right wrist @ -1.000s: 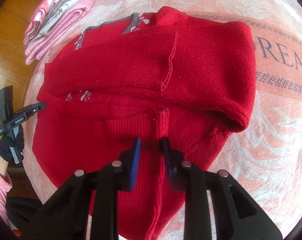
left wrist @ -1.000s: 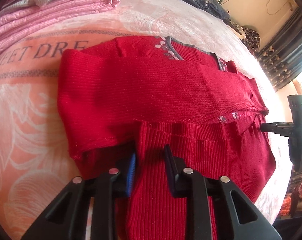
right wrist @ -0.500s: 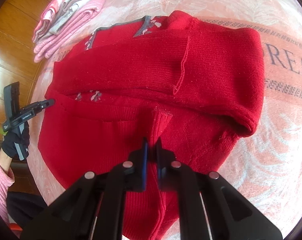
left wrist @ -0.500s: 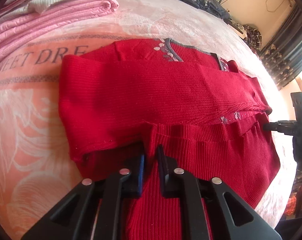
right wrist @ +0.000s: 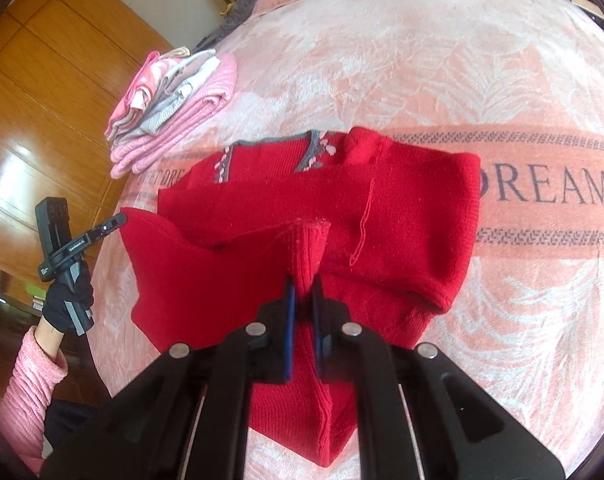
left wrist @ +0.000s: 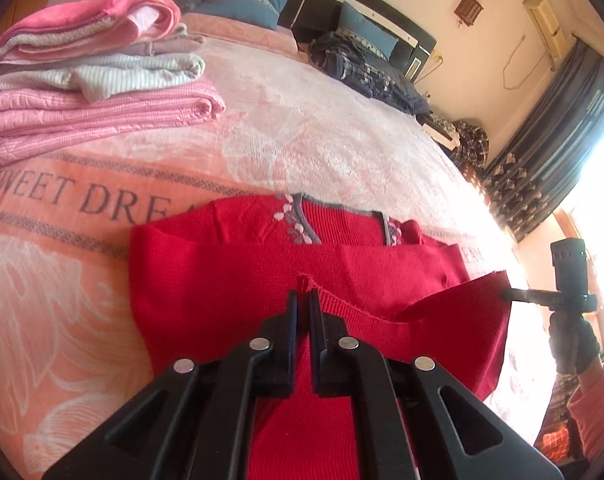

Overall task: Fold small clothes
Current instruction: 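Hold the hem edge with both tools and lay it over the collar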

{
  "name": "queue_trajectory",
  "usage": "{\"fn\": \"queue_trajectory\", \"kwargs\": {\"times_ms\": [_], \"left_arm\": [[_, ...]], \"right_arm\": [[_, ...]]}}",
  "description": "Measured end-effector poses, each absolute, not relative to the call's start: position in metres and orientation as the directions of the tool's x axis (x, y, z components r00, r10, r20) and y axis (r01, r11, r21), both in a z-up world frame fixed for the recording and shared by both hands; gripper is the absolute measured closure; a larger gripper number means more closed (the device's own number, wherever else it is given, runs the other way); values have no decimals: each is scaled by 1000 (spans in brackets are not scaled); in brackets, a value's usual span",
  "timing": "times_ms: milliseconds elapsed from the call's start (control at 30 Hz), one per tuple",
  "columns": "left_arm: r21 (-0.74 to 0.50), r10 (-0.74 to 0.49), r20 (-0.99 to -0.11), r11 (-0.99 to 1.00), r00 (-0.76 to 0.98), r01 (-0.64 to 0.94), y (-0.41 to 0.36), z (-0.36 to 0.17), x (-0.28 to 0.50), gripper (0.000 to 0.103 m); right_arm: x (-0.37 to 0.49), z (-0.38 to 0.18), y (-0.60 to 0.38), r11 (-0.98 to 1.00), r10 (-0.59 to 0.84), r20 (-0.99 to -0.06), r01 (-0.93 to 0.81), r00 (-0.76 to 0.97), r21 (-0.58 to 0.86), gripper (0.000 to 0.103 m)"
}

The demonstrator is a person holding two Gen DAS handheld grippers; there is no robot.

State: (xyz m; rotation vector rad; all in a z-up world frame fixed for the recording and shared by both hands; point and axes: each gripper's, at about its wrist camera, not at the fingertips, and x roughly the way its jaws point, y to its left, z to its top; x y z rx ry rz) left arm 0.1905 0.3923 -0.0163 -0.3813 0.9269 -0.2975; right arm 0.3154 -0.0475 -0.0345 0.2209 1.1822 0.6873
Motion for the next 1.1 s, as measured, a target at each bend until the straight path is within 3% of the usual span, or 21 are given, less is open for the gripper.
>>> {"fn": "queue_trajectory", "kwargs": {"times_ms": [167, 267, 367, 433, 567, 667, 733, 800, 900, 967, 1100], "left_arm": [[-502, -407, -639, 864, 653, 47, 403, 0, 215, 98], [-482, -383, -689, 876, 615, 6, 398, -18, 236, 97], [-463, -352, -740, 885, 573, -54, 397, -52, 252, 86], [-465, -354, -773, 881, 526, -90, 399, -75, 260, 68], [-439, -351, -803, 895, 482, -80, 399, -96, 265, 57], [-388, -334, -817, 921, 470, -21, 391, -98, 268, 42], [-396, -353, -821, 918, 450, -2, 387, -104, 272, 42], [-385, -342, -830, 923, 441, -8, 382, -109, 274, 45], [-387, -347, -827, 922, 444, -2, 378, -109, 275, 81], [-397, -355, -815, 918, 458, 4, 379, -104, 273, 96], [-446, -392, -767, 895, 509, 17, 382, -89, 267, 99]], "right_arm": [[342, -19, -54, 795, 597, -744, -346, 300, 498, 97], [360, -38, -48, 801, 591, -756, -322, 284, 505, 97], [374, -71, -37, 827, 550, -797, -296, 249, 478, 97], [380, -89, -36, 831, 544, -807, -275, 227, 483, 97], [385, -102, -39, 831, 544, -811, -270, 216, 486, 97], [386, -105, -43, 830, 548, -808, -267, 218, 490, 97], [386, -108, -43, 829, 550, -806, -261, 217, 495, 97], [384, -108, -43, 829, 549, -807, -263, 217, 493, 97], [384, -105, -42, 823, 558, -800, -267, 219, 501, 97], [382, -99, -43, 818, 566, -793, -275, 225, 505, 97], [381, -82, -43, 800, 592, -767, -295, 248, 522, 97]]}}
